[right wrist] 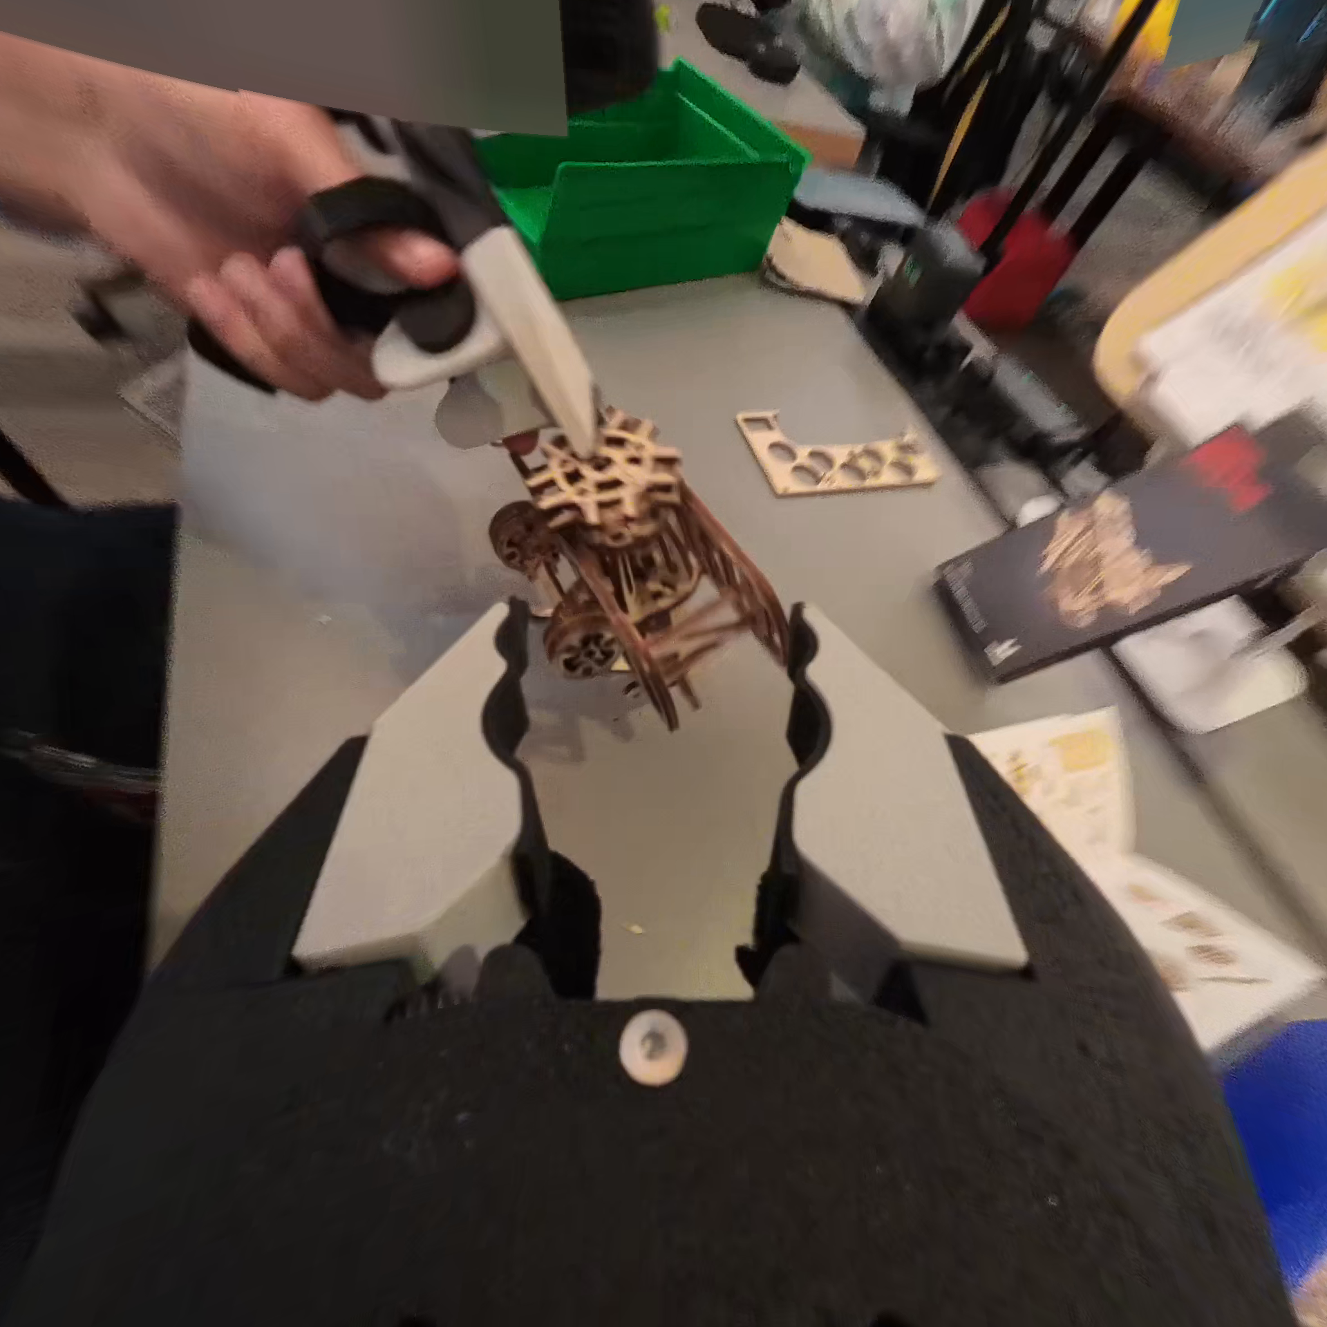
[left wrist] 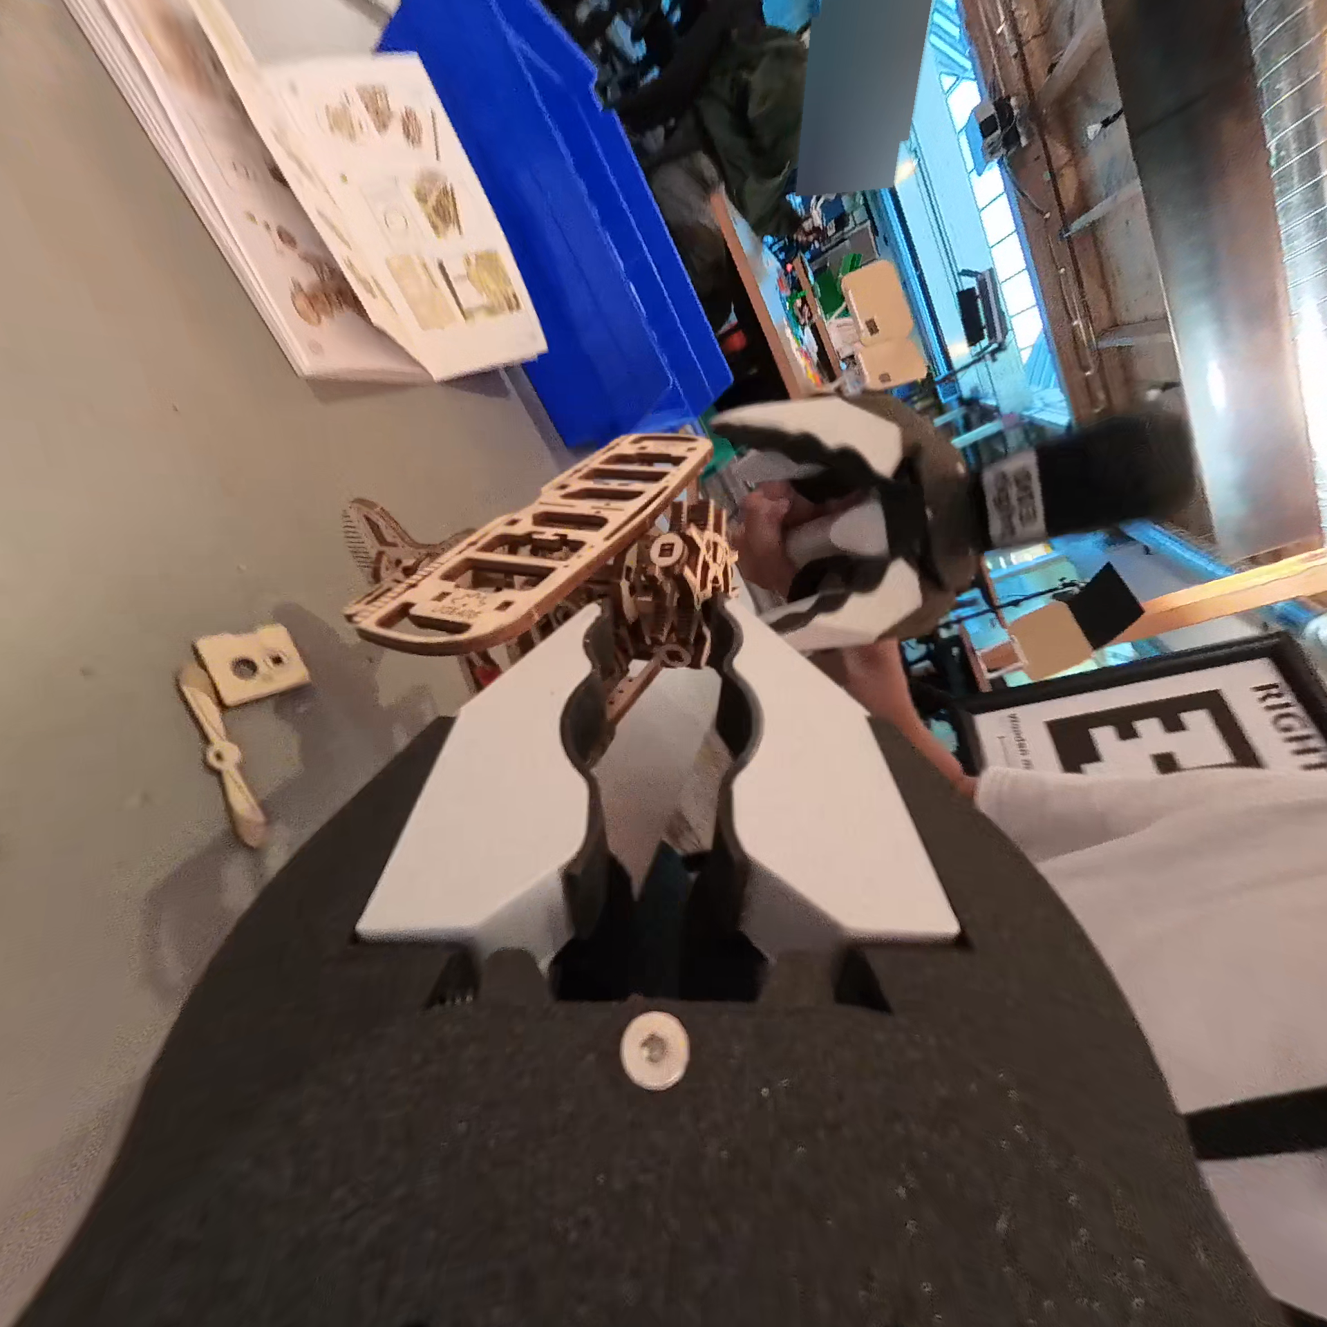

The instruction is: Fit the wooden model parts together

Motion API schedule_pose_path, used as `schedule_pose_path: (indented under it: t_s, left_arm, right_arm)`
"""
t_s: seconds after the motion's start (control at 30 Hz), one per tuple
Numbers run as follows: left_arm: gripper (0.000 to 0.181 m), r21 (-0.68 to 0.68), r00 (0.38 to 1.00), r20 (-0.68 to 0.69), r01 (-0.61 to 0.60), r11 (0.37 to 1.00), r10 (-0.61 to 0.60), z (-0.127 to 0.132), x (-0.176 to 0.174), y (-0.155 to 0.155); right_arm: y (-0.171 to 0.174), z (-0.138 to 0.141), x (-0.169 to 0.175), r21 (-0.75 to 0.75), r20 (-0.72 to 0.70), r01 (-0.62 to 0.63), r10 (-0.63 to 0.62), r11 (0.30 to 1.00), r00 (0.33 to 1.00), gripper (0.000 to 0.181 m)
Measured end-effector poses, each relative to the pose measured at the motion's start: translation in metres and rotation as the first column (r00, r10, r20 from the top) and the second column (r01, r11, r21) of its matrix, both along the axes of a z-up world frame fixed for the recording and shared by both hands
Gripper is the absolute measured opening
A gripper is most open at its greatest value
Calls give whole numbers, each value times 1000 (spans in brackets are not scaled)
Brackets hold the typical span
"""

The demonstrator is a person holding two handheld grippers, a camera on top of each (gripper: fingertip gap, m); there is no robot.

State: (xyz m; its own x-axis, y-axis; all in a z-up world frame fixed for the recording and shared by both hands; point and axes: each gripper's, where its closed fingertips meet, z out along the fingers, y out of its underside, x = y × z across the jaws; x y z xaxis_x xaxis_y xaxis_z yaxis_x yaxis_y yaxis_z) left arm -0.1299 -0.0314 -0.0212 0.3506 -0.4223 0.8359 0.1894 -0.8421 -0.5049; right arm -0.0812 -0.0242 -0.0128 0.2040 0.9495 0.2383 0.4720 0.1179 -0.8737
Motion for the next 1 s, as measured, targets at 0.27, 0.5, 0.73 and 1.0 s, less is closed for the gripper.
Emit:
schedule_pose_path:
  t_s: [0.27,0.5,0.73,1.0]
  left_arm:
    - [23,-258,997,-5,74,963,-78,-10,14,-1]
    - [23,-342,991,-15,116,933,-129,-18,30,1]
    - [23,-384,987,-8,147,912,-163,-16,44,11]
    - [23,-363,982,-29,164,917,-187,-15,51,17]
  right_arm:
    - [-25,-15,-17,282,175,-73,24,957,984,64]
    - [-16,-23,-15,356,186,-61,-7,933,982,59]
    - [-5,-33,-12,469,234,-19,-104,883,967,61]
    - [4,-29,-5,452,207,21,-128,892,970,52]
